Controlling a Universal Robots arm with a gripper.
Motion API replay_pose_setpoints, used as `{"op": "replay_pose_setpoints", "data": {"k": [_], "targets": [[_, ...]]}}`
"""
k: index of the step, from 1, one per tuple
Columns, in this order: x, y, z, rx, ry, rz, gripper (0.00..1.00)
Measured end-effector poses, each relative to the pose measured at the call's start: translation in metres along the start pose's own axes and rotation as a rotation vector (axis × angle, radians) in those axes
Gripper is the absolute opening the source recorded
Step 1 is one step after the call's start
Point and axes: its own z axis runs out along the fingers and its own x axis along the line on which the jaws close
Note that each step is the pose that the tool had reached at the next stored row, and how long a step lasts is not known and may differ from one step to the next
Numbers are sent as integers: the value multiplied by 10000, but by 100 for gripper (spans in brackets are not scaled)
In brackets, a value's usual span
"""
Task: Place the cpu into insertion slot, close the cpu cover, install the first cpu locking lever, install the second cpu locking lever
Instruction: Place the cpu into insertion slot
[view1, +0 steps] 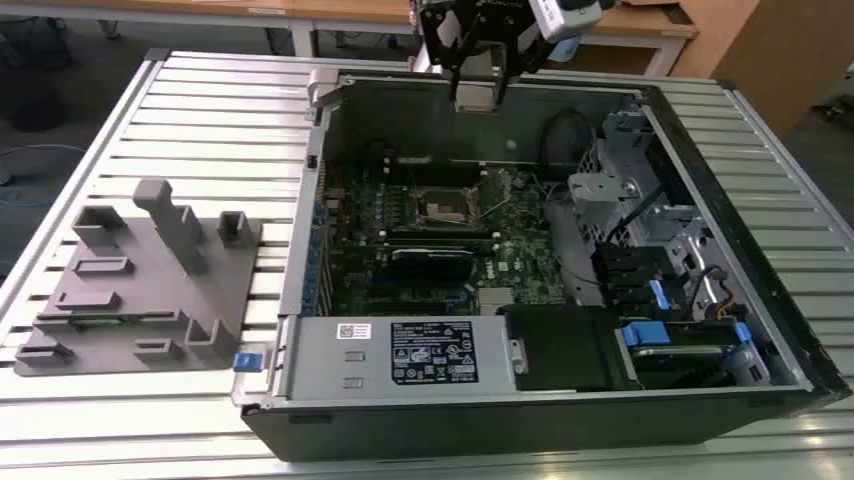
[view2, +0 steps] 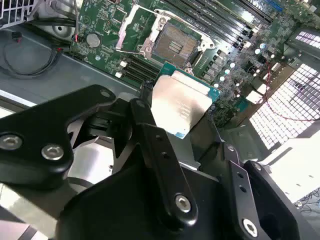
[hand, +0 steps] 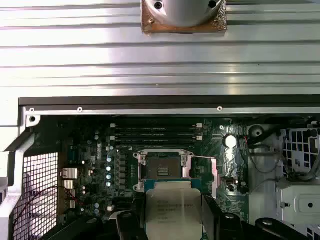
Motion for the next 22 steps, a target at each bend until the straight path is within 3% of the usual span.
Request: {"op": "replay_pose_setpoints", "data": {"k": [22], "targets": [[-1,-2,43,88,-2,2,54]]}}
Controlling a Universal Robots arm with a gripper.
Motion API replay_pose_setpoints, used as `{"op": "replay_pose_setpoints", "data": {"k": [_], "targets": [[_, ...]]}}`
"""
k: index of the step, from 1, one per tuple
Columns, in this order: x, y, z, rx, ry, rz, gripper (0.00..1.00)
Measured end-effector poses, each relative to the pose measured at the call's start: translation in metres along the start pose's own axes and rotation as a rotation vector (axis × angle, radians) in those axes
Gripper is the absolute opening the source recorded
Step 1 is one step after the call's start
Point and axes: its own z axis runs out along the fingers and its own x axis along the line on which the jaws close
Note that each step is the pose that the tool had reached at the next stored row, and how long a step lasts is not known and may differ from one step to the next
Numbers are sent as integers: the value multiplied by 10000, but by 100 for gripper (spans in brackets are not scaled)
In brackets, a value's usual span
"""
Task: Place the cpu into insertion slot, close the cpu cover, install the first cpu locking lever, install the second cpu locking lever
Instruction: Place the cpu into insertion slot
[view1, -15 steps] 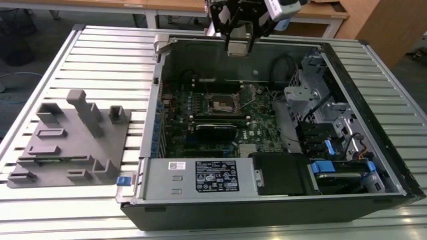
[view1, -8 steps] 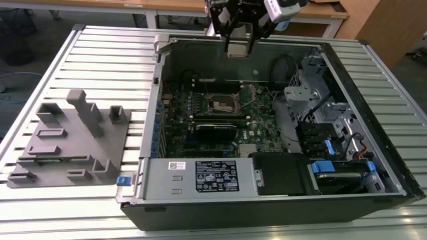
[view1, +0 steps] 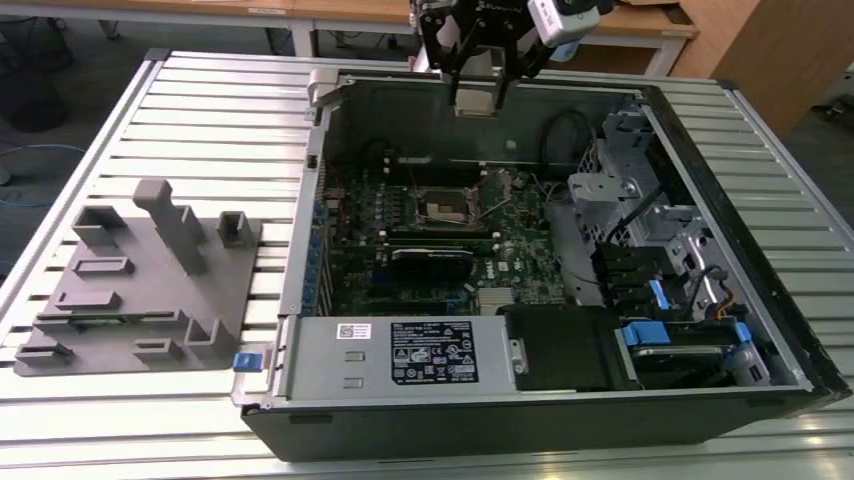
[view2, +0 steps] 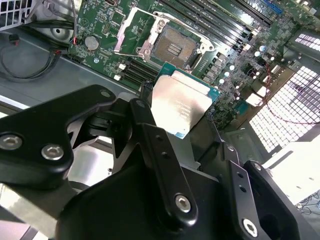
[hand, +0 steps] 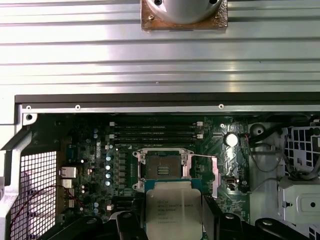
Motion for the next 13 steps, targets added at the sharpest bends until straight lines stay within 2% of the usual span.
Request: {"op": "replay_pose_setpoints", "data": {"k": [10,12,13], "targets": [[0,-2,23,0,0,0,54],[2,-6,73,60,-2,1,54],[2,-6,75,62,-2,1,54]]}}
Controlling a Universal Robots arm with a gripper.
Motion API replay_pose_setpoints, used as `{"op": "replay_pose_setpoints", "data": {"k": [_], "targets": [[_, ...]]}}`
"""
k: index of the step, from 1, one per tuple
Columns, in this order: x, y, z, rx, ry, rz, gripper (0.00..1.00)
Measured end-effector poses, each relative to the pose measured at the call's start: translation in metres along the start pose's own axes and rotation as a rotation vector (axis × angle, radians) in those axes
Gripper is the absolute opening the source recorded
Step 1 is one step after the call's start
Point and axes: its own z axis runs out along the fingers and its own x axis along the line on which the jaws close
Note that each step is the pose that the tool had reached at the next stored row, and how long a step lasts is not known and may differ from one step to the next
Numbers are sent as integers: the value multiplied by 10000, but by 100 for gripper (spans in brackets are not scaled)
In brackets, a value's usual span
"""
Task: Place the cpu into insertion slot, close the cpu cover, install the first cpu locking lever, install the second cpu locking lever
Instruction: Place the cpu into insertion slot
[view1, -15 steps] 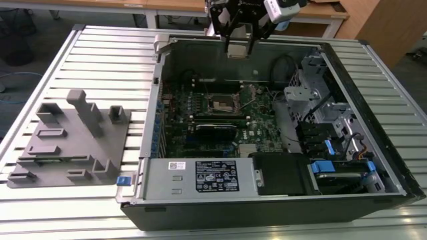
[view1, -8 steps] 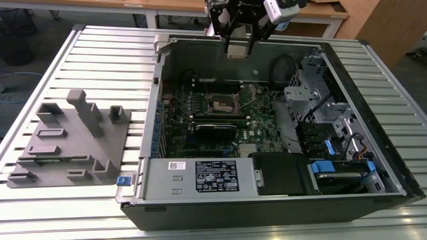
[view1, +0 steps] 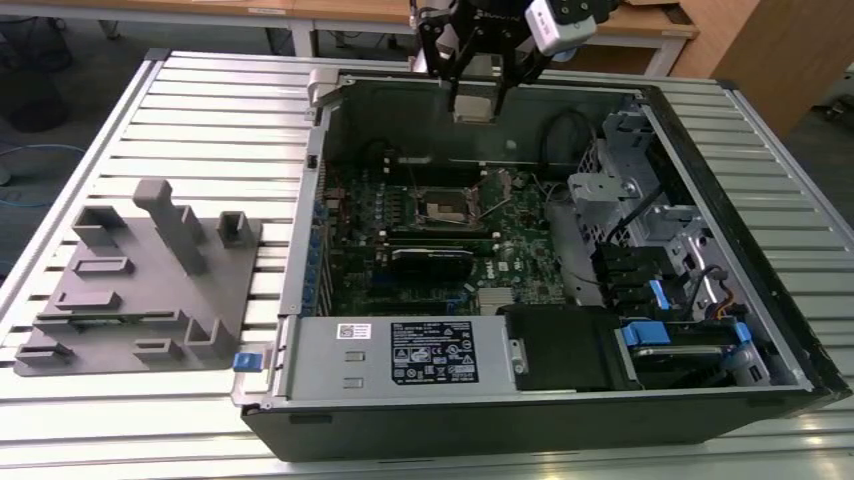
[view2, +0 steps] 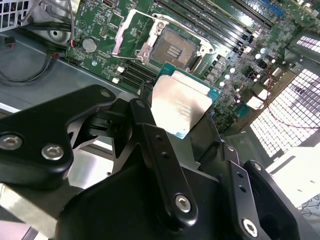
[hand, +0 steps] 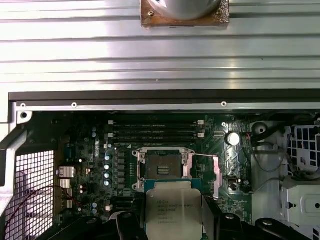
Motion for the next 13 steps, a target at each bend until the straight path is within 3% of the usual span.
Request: {"op": "replay_pose_setpoints", "data": {"k": [13], "targets": [[15,-4,50,47,-1,1,54]]}}
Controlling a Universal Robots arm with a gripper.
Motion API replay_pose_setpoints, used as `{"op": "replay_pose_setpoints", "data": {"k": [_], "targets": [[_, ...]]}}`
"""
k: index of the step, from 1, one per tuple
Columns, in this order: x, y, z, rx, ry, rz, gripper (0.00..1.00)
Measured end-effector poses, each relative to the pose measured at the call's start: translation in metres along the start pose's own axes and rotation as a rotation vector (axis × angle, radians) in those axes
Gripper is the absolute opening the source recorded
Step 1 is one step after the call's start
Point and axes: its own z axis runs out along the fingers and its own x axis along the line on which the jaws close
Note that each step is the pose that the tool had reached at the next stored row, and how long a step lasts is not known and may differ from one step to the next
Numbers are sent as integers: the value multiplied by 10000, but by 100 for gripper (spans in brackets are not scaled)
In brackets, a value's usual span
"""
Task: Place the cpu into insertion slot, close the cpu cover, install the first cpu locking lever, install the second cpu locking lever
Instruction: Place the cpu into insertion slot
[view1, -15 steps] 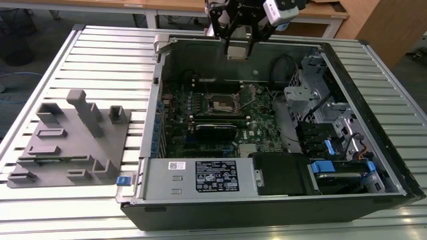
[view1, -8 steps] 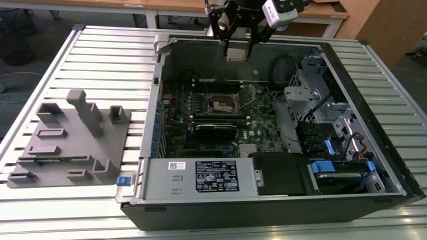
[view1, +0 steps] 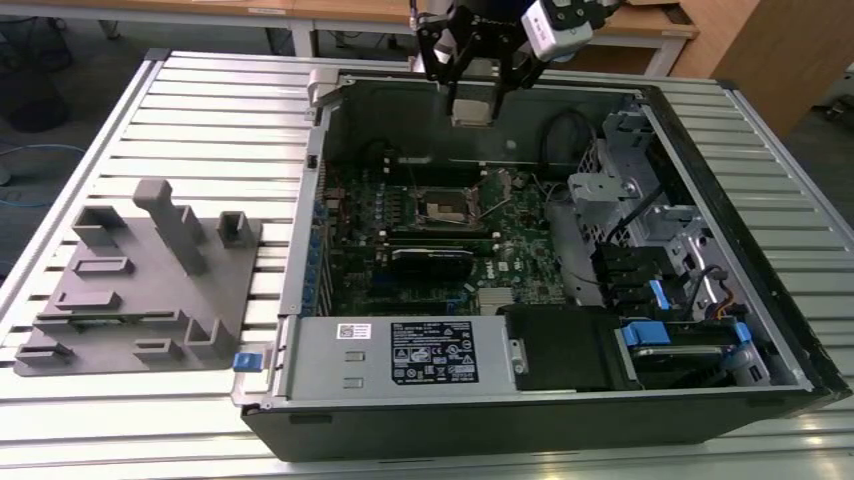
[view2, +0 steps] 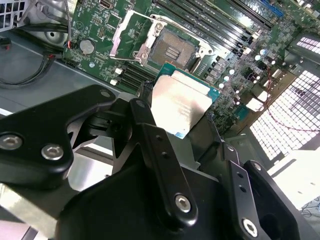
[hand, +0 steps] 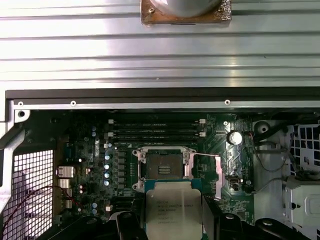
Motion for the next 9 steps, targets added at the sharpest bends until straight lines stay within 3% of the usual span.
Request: {"op": "replay_pose_setpoints", "data": {"k": [9], "targets": [[9,-2,23,35,-1,1,54]]}}
